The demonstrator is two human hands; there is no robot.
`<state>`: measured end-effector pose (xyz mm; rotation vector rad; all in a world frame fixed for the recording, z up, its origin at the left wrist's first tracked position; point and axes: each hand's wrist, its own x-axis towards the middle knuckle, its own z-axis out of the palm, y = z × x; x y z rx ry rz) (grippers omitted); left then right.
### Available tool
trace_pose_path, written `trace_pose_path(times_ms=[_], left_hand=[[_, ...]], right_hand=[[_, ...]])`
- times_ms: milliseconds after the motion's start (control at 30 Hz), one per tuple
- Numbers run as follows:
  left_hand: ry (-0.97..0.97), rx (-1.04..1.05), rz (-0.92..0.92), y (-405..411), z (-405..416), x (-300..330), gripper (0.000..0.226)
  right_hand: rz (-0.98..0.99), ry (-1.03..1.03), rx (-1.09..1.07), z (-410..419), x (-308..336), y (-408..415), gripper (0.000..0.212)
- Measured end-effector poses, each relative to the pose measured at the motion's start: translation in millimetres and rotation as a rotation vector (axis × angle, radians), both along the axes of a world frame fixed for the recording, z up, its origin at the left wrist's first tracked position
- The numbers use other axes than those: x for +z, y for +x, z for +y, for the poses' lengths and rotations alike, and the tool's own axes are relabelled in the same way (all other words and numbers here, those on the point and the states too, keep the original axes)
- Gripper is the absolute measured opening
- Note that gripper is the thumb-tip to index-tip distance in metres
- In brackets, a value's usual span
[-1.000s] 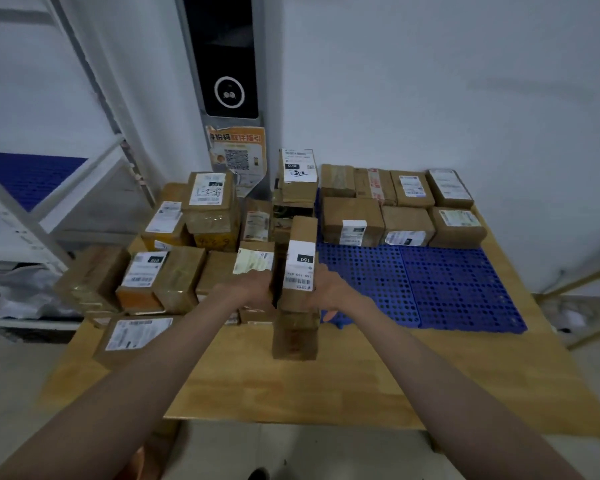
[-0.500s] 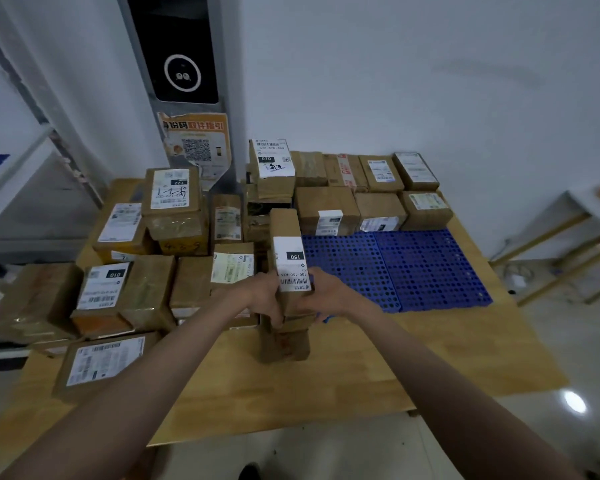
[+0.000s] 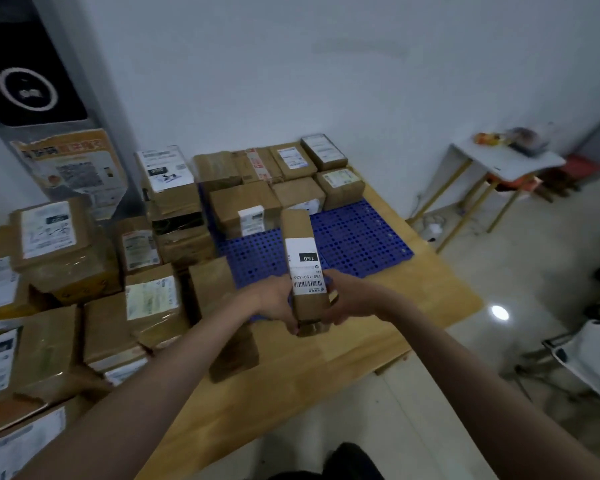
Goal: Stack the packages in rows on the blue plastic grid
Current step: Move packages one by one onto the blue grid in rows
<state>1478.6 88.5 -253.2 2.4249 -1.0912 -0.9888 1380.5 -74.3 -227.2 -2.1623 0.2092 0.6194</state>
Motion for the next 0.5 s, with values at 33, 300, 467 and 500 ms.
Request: trace_pose_path(times_ms=[33, 300, 467, 500], left_hand=[[-0.007, -0.011, 0.021, 0, -12, -3, 0.100], [0.032, -0.020, 0.095, 15, -123, -38, 0.097], [0.034, 0.036, 0.132, 39, -214, -64, 0.104], [0.026, 0.057, 0.138, 45, -232, -70, 0.105]], right_hand=[[0.006, -0.003, -0.039, -12, -3, -3, 0.056], [0.061, -0.045, -0.096, -117, -38, 8, 0.082], [0.072, -0.051, -0.081, -212, -61, 40, 0.082], [0.075, -0.050, -0.085, -230, -65, 47, 0.084]])
